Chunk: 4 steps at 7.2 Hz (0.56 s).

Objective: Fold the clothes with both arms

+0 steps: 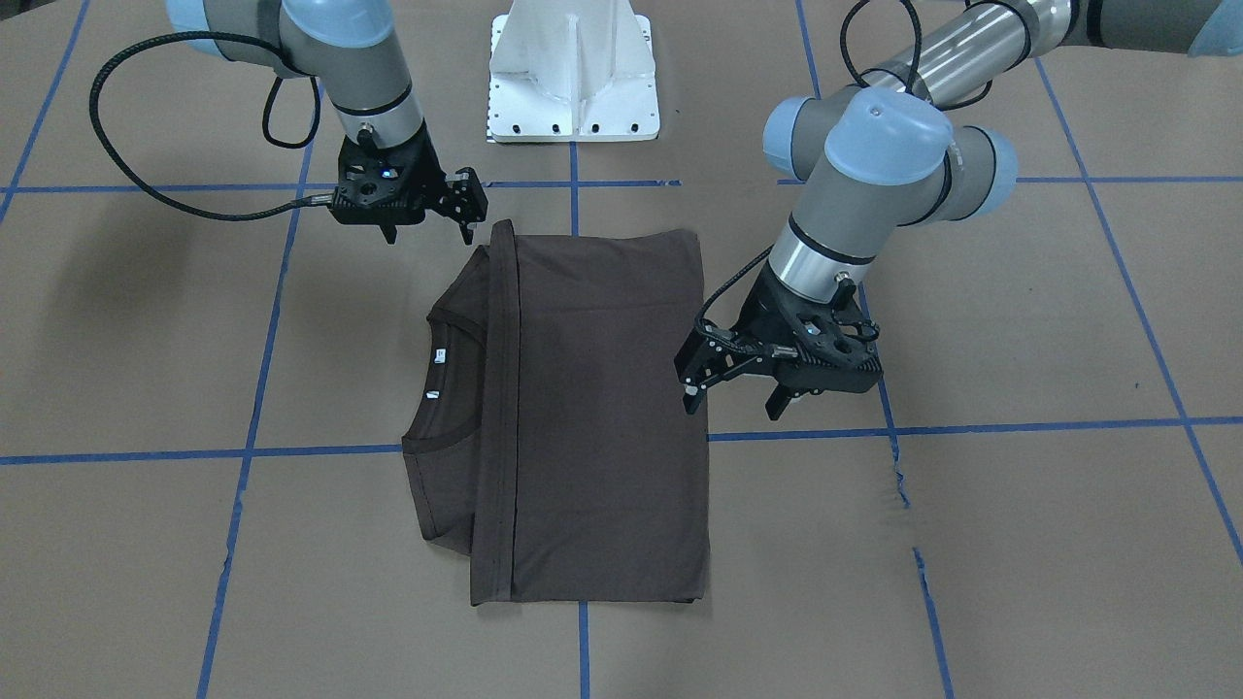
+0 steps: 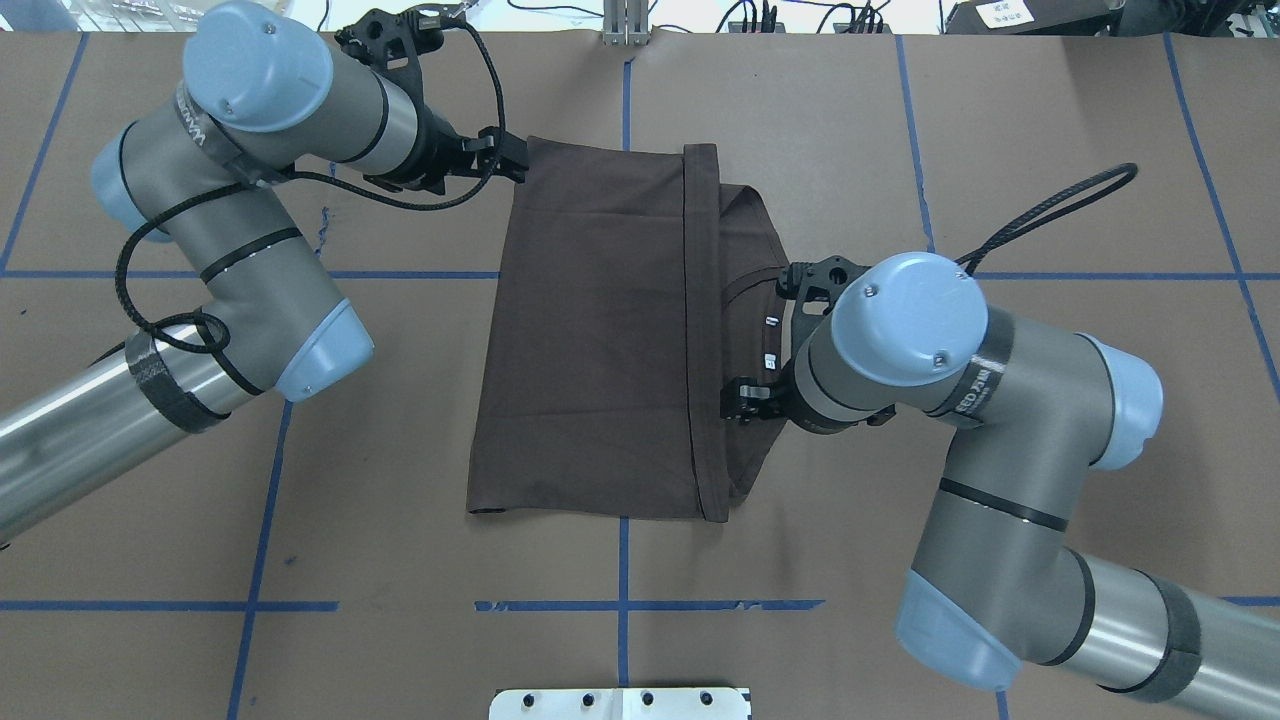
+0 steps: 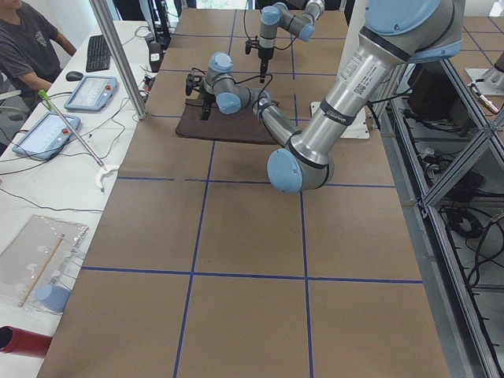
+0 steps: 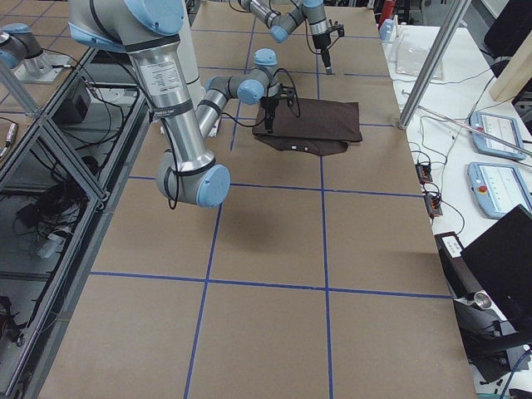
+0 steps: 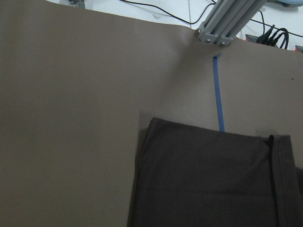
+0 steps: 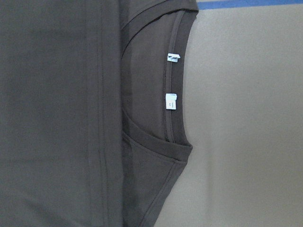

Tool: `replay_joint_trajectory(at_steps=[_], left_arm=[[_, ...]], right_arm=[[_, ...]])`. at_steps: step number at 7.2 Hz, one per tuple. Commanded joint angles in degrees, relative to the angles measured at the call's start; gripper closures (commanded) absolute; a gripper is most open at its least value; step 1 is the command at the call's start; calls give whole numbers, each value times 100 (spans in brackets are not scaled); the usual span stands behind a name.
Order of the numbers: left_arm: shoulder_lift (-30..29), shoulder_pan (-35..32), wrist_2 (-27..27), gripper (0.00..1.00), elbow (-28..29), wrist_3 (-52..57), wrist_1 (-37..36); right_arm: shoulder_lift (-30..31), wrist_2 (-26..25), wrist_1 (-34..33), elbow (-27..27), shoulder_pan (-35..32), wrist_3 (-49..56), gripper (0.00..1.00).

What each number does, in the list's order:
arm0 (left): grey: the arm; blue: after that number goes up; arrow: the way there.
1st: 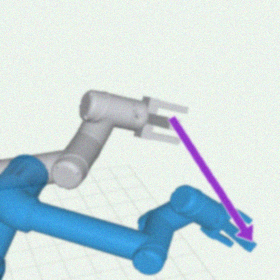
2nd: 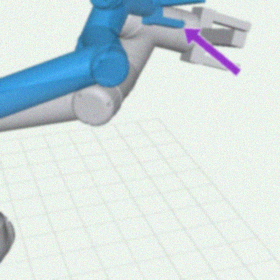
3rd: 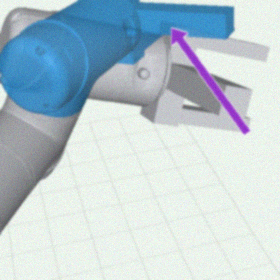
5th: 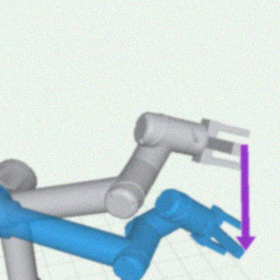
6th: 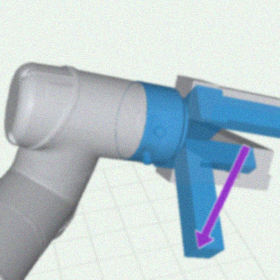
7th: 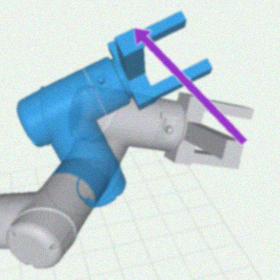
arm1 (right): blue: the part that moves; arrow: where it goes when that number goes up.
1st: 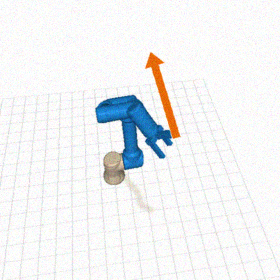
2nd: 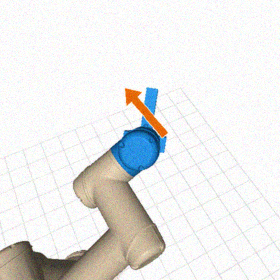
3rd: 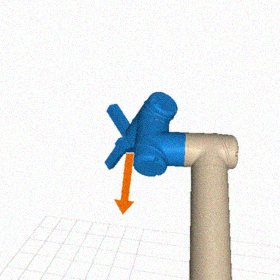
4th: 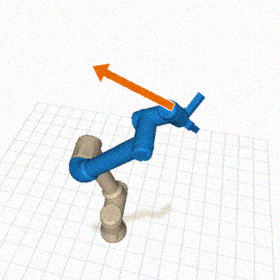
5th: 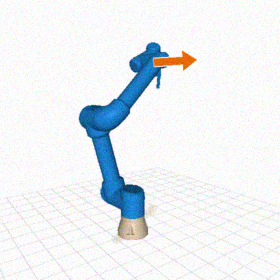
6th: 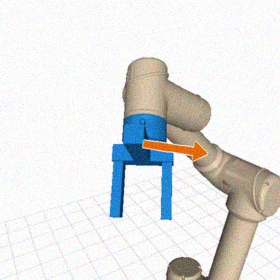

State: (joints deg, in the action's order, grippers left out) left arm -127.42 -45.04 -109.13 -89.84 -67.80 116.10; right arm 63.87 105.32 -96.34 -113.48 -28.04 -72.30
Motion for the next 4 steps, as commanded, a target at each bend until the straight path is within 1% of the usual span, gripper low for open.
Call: replay_joint_trajectory(at_steps=[1,2,3,4], left_arm=[[181,110,-4,0,-235,-14,-8],[435,110,14,0,-532,12,-8],[568,119,5,0,-735,12,-34],[578,153,14,0,-746,4,-34]], right_arm=[[-155,-237,-227,123,445,67,0],[-486,-466,-315,551,614,67,0],[-837,-617,-725,833,737,119,0],[-980,-844,-816,1036,869,128,0]])
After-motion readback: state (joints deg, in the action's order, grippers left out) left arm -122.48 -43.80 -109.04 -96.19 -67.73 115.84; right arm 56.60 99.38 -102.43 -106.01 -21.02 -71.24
